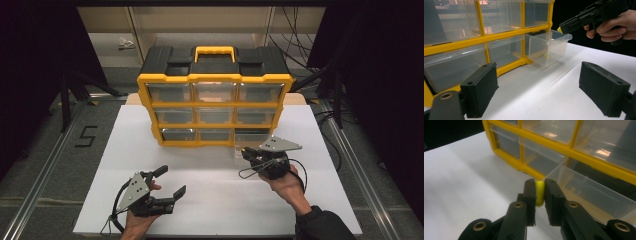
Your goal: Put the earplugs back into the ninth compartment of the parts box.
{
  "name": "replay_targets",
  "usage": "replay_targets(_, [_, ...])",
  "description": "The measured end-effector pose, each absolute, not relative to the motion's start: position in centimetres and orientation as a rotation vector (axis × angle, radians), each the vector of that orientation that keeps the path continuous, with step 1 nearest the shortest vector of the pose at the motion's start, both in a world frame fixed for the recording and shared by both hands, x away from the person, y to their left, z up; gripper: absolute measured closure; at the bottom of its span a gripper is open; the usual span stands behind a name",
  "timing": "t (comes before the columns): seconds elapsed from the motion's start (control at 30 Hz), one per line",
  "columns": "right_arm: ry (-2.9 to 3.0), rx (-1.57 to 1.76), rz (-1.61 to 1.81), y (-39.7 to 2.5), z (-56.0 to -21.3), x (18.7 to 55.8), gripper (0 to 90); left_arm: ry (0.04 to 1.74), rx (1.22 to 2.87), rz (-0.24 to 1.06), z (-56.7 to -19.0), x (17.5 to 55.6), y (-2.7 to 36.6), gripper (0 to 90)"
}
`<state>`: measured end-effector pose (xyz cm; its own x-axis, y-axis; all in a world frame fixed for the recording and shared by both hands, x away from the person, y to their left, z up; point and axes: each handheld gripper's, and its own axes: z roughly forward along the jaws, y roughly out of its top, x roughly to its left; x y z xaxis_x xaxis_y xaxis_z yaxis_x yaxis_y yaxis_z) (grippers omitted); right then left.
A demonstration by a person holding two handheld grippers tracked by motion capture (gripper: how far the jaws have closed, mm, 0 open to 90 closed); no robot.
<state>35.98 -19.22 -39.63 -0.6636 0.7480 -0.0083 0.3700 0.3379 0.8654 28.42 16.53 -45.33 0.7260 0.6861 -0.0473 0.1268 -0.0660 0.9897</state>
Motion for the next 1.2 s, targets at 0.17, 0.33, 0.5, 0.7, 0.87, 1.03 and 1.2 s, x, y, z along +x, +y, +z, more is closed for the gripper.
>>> replay_targets(0.17, [2.18,1.01,1.267,-19.7,-39.6,36.4,80.0,0.674,1.598,0.522,-45.3,28.4,16.5,14.8])
replay_targets(0.33, [2.154,1.04,1.267,-20.2,-39.6,37.0,80.0,0.674,1.6,0.523,-45.4,28.4,16.5,14.8])
replay_targets(0.5, [2.127,1.082,1.266,-20.9,-39.6,37.8,79.9,0.674,1.6,0.524,-45.4,28.4,16.5,14.7])
replay_targets(0.7, [2.098,1.127,1.27,-21.6,-39.7,38.6,80.0,0.675,1.599,0.522,-45.4,28.5,16.5,14.8])
replay_targets(0.87, [2.091,1.151,1.265,-21.8,-39.9,39.2,79.7,0.672,1.601,0.523,-45.4,28.5,16.5,14.8])
replay_targets(1.03, [2.081,1.17,1.251,-21.8,-40.1,39.7,79.3,0.672,1.601,0.522,-45.4,28.5,16.5,14.8])
replay_targets(1.2, [2.079,1.194,1.24,-22.1,-40.4,40.0,73.6,0.672,1.6,0.522,-45.4,28.5,16.5,14.8])
